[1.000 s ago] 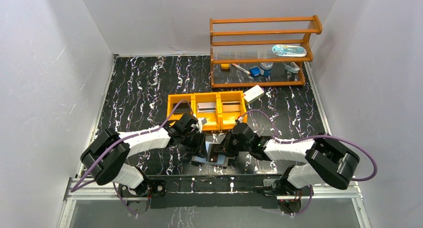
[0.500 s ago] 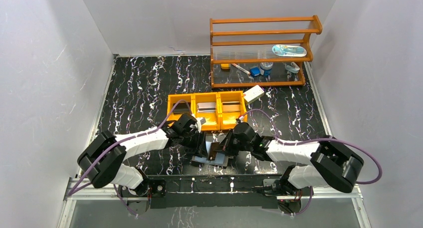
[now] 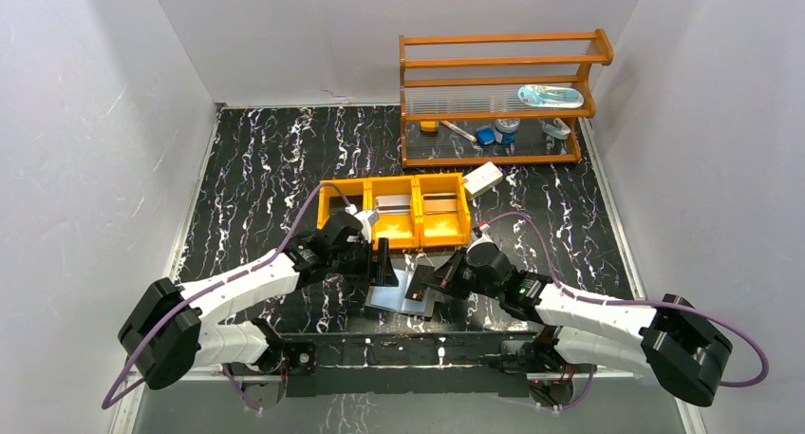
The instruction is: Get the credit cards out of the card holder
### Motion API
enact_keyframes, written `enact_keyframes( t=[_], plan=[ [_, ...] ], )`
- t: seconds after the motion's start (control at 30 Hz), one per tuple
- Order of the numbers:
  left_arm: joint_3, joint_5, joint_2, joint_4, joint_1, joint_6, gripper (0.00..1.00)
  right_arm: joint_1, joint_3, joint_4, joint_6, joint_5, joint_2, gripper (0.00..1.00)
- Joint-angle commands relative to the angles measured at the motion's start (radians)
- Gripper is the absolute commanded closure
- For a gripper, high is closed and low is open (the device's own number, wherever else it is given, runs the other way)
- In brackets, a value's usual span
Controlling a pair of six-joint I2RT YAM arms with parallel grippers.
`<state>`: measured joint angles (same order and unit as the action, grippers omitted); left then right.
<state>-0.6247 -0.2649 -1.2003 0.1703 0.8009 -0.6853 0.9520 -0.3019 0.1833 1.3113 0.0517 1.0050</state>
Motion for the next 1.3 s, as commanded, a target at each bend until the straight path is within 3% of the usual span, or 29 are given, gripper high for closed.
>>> enact_keyframes(
  t=[0.0,0.33,0.63,0.9,1.27],
  plan=[
    [-0.006,0.001,0.058,-0.006,-0.010,-0.038,0.30,0.003,0.008,0.055,-0.011,0.029,-0.023,1.00],
    [0.152,-0.360,0.195,-0.264,-0.244,-0.191,0.29,0.003,0.119,0.355,0.006,-0.028,-0.023,1.00],
    [0.234,-0.502,0.167,-0.520,-0.265,-0.311,0.32,0.003,0.146,0.545,-0.045,-0.081,-0.039,1.00],
    [0.223,-0.586,0.119,-0.578,-0.266,-0.297,0.38,0.003,0.143,0.682,-0.088,-0.165,-0.012,1.00],
    [0.229,-0.714,0.060,-0.746,-0.266,-0.338,0.61,0.004,0.119,0.825,-0.091,-0.265,0.063,1.00]
  ],
)
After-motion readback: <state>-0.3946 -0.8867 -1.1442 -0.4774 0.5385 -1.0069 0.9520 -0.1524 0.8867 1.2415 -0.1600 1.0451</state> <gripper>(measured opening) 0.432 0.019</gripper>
